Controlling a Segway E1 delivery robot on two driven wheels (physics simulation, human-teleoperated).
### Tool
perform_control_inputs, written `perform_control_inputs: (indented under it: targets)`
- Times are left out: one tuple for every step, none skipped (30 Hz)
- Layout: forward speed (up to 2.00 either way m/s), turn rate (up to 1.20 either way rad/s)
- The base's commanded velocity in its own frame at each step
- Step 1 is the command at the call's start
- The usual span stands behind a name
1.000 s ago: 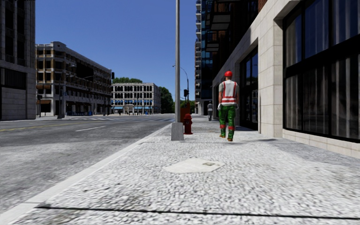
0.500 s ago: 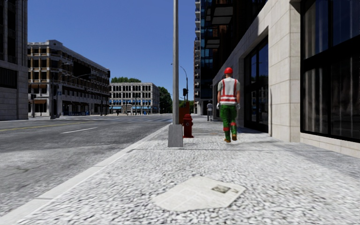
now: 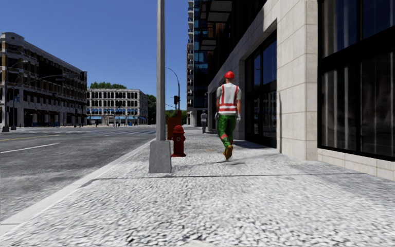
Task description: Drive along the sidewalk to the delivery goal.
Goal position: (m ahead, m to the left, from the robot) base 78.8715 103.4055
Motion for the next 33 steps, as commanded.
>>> perform_control_inputs:
  targets:
    - [1.82, -0.42]
    - [1.82, -0.42]
    - [1.82, -0.42]
    - [1.82, -0.42]
    - [1.82, -0.42]
    - [1.82, -0.38]
    - [1.82, -0.3]
    - [1.82, -0.22]
    - [1.82, -0.22]
    - [1.82, -0.12]
    - [1.82, -0.09]
    - [1.81, -0.08]
    - [1.8, -0.08]
    - [1.77, 0.0]
    - [1.76, 0.0]
    - [1.76, 0.0]
    - [1.76, 0.0]
    - [1.76, 0.0]
    - [1.76, 0.0]
    - [1.76, 0.0]
    - [1.76, 0.0]
    - [1.76, 0.0]
    - [1.71, 0.0]
    - [1.65, 0.0]
    - [1.62, 0.0]
    - [1.61, 0.0]
    - [1.6, 0.0]
    - [1.6, 0.0]
    - [1.56, 0.0]
    - [1.5, -0.04]
    - [1.47, -0.16]
    - [1.45, -0.23]
    - [1.45, -0.24]
